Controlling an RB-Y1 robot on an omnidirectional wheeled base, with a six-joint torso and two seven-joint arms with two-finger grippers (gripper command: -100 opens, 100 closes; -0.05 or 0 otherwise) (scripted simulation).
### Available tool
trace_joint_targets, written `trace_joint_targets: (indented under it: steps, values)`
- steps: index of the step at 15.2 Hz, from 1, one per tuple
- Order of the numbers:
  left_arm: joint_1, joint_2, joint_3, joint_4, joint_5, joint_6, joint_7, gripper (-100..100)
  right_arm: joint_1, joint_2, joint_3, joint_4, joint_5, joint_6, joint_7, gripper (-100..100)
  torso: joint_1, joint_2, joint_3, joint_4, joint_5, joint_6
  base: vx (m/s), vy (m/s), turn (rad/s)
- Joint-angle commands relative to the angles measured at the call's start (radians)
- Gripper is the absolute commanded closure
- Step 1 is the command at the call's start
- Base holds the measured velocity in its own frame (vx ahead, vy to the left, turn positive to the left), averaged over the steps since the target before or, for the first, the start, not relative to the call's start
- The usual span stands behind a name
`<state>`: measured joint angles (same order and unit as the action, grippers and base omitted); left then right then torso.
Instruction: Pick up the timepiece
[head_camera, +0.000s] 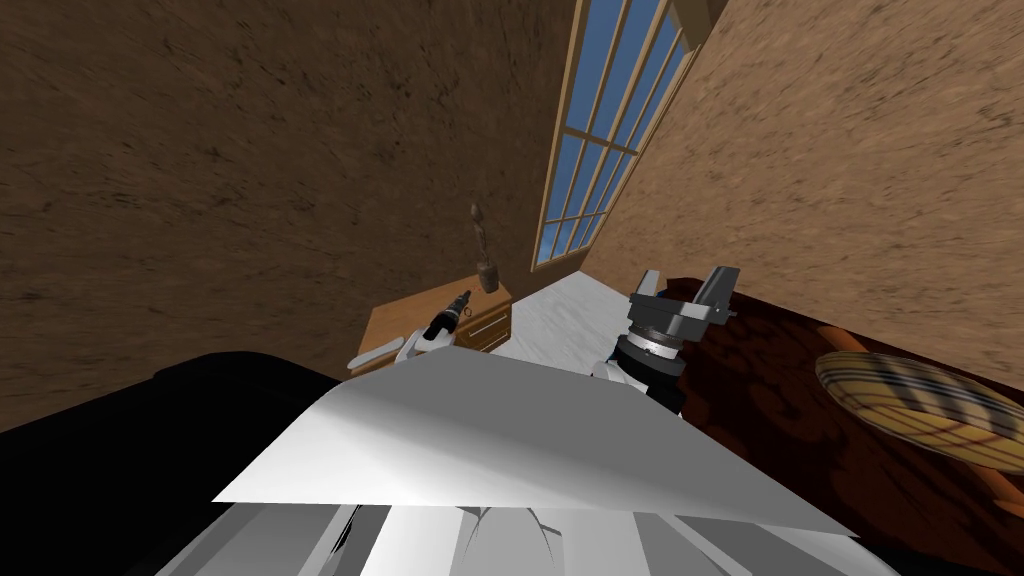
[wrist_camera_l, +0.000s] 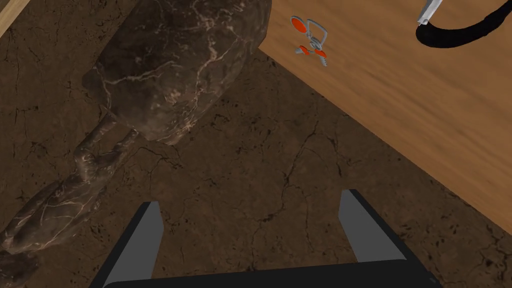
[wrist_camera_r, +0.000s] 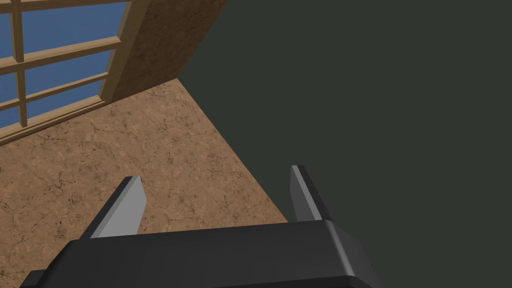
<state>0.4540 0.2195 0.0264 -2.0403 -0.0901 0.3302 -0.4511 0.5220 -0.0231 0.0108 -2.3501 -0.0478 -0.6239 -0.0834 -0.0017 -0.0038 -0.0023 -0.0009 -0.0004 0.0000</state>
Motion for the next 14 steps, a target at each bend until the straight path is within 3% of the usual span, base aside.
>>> trace_joint_targets:
  steps: [1, 14]
  values:
    - [-0.004, 0.000, 0.008, 0.017, -0.004, 0.050, -0.020, -100, 0.000, 0.000, 0.000, 0.000, 0.000, 0.000, 0.000, 0, 0.000, 0.000, 0.000, 0.000, 0.000, 0.000, 0.054, -0.028, 0.003]
    - [-0.013, -0.017, 0.030, 0.065, -0.025, 0.289, -0.090, -100, 0.000, 0.000, 0.000, 0.000, 0.000, 0.000, 0.000, 0, 0.000, 0.000, 0.000, 0.000, 0.000, 0.000, 0.050, -0.023, 0.002]
